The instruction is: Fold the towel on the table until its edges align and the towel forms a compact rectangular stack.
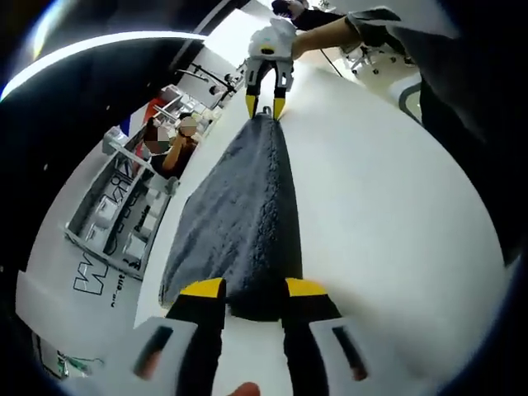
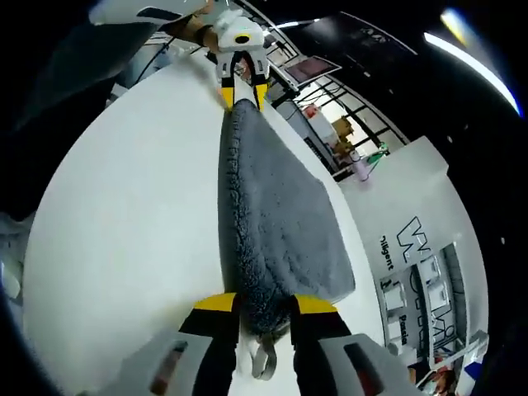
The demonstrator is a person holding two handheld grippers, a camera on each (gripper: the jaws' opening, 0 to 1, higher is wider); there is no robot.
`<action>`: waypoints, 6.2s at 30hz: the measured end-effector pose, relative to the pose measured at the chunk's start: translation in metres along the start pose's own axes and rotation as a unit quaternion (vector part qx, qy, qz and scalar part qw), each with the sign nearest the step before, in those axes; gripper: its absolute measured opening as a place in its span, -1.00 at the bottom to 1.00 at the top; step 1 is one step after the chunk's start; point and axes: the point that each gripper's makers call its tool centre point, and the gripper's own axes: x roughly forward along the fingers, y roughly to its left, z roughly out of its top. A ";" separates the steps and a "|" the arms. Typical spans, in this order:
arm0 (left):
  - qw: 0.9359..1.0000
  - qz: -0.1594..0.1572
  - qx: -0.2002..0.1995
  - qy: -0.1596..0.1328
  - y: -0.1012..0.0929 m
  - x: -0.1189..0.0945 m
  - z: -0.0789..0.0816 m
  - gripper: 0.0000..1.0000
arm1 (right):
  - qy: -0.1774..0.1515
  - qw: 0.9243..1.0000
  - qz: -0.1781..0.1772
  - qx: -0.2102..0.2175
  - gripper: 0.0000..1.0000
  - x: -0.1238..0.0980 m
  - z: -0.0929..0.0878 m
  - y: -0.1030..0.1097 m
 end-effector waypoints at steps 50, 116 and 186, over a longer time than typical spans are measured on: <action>0.928 -0.193 -0.305 -0.097 -0.026 -0.049 0.028 -0.87 | -0.110 0.977 0.154 0.102 -0.94 -0.053 0.053 0.052; 0.940 -0.092 -0.329 0.018 0.052 0.039 -0.043 -0.74 | -0.077 0.971 0.064 0.219 -0.85 0.040 -0.012 -0.043; 0.823 0.037 -0.555 -0.113 0.005 -0.085 -0.029 0.89 | -0.099 0.869 -0.021 0.484 0.99 -0.070 0.007 -0.004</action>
